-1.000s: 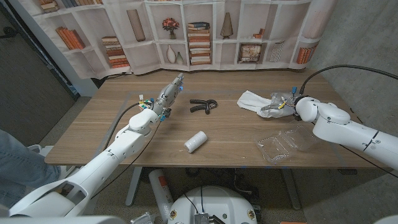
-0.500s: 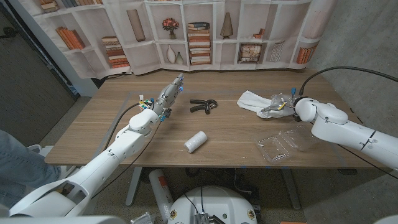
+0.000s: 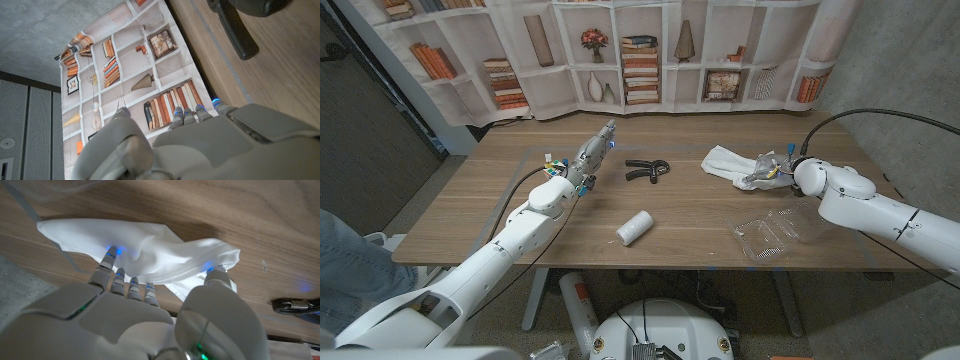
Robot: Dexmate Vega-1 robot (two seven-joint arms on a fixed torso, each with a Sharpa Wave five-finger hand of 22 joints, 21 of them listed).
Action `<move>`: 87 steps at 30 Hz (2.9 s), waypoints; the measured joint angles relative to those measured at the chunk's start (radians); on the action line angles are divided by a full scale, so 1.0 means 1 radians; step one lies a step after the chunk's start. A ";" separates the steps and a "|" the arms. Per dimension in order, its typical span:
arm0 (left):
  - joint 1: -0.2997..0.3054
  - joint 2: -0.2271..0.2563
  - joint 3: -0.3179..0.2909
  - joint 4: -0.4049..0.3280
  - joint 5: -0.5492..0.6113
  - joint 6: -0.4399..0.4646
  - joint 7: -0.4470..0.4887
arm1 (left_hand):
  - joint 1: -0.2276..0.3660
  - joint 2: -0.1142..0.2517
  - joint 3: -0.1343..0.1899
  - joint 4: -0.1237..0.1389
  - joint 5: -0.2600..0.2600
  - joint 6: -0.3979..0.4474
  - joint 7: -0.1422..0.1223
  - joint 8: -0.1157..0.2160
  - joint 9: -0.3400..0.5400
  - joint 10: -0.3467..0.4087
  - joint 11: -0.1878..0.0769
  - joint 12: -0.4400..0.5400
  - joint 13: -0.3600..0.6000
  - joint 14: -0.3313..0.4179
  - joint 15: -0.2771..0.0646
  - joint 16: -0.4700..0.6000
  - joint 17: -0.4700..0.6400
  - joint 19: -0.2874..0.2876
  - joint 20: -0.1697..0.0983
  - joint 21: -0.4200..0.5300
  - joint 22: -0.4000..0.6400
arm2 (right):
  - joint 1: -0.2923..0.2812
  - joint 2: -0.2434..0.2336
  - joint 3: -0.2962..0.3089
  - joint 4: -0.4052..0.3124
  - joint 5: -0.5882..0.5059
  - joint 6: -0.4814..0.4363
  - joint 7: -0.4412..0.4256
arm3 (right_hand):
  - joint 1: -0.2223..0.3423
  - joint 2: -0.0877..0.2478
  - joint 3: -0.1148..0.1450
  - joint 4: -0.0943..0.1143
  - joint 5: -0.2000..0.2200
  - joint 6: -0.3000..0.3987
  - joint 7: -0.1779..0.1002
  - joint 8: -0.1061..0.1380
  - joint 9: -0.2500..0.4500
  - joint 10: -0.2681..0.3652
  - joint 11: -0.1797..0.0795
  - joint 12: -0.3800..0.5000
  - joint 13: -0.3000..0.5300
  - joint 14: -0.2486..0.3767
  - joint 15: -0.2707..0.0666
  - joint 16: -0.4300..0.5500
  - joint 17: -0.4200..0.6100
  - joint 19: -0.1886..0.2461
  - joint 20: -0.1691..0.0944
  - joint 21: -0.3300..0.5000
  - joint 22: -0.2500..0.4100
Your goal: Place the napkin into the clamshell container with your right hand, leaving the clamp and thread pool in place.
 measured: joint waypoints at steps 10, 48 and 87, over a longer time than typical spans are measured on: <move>0.002 0.003 0.000 -0.001 0.000 0.010 0.004 | 0.005 0.005 -0.006 -0.001 0.000 0.001 -0.001 0.000 0.000 0.000 0.000 0.000 0.000 0.000 0.000 0.000 0.000 0.003 0.003 0.000 0.000 | 0.032 0.026 -0.038 0.033 -0.033 -0.015 0.024 | 0.017 0.006 0.000 0.000 0.007 0.009 -0.009 0.000 0.000 0.012 -0.012 0.008 0.000 0.040 -0.035 0.007 0.002 0.043 -0.001 0.012 0.004; -0.021 -0.005 0.008 0.029 -0.004 0.010 -0.021 | 0.005 0.005 -0.006 -0.001 -0.004 0.011 -0.003 0.000 0.000 0.000 0.000 0.000 0.000 0.001 0.001 0.000 0.000 0.003 0.003 0.000 0.000 | 0.054 0.061 -0.093 0.048 -0.119 -0.080 0.021 | 0.225 0.064 0.021 -0.007 -0.027 0.441 -0.093 0.081 0.005 0.491 -0.108 0.132 0.004 0.525 -0.201 0.062 0.011 0.534 -0.285 0.089 0.004; -0.019 -0.004 0.004 0.039 -0.011 0.007 -0.032 | 0.009 0.009 -0.015 -0.001 -0.004 0.016 -0.008 0.004 0.005 0.000 0.000 0.000 0.000 0.003 0.003 0.000 0.000 0.003 0.003 -0.004 0.000 | 0.009 0.131 -0.089 0.057 -0.201 -0.122 -0.165 | 0.792 0.185 0.158 -0.044 -0.244 0.867 -0.151 0.125 0.052 0.834 -0.215 0.214 0.094 0.989 -0.312 0.159 0.213 0.758 -0.395 0.413 0.147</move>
